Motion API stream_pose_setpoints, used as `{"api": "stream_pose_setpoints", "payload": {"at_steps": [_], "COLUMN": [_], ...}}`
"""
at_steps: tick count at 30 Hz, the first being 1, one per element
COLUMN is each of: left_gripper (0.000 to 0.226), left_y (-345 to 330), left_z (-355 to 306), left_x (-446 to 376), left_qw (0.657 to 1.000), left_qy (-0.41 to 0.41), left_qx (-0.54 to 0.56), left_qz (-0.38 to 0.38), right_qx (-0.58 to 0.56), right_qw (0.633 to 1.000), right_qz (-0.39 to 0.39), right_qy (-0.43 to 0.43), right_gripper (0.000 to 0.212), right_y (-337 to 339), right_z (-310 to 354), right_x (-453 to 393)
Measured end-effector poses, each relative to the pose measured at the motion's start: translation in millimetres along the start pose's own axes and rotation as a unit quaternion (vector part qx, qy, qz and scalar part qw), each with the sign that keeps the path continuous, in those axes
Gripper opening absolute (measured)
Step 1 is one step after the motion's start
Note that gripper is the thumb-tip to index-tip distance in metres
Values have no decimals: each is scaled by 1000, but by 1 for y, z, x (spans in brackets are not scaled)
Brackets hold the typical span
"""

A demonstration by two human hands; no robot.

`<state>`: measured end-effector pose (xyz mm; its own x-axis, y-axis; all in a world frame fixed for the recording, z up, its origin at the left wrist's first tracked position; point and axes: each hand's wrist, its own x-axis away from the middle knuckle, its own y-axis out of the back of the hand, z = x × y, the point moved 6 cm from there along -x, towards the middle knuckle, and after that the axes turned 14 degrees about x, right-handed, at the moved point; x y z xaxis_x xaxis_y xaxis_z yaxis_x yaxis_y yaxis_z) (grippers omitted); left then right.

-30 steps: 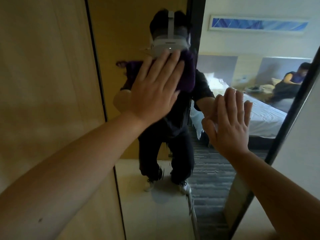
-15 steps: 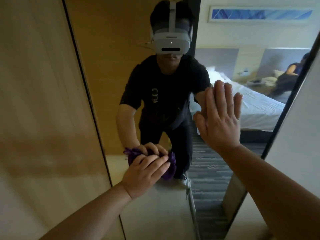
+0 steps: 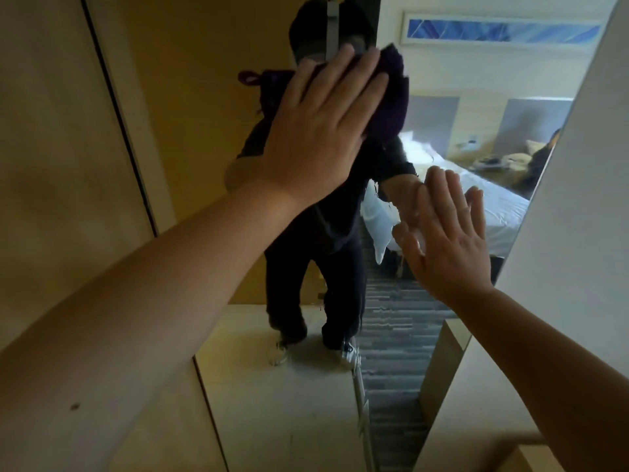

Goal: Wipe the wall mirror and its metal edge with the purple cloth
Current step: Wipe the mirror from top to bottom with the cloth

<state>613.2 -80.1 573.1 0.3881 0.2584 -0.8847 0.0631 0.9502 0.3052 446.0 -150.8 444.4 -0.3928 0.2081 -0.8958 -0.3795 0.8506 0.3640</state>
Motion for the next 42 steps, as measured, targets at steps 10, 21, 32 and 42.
{"api": "stream_pose_setpoints", "payload": {"at_steps": [10, 21, 32, 42], "left_gripper": [52, 36, 49, 53], "left_y": [-80, -63, -3, -79], "left_z": [-88, -107, -34, -102], "left_x": [225, 236, -62, 96], "left_qw": [991, 977, 997, 997], "left_qy": [-74, -21, 27, -49], "left_qx": [20, 119, 32, 13], "left_qz": [110, 179, -71, 59], "right_qx": [-14, -40, 5, -24], "right_qw": [995, 998, 1000, 998], "right_qz": [-96, -42, -27, -57], "right_qy": [2, 33, 5, 29], "right_gripper": [67, 59, 63, 54], "right_y": [-19, -3, -2, -9], "right_z": [-2, -12, -50, -57], "right_x": [4, 6, 9, 14]}}
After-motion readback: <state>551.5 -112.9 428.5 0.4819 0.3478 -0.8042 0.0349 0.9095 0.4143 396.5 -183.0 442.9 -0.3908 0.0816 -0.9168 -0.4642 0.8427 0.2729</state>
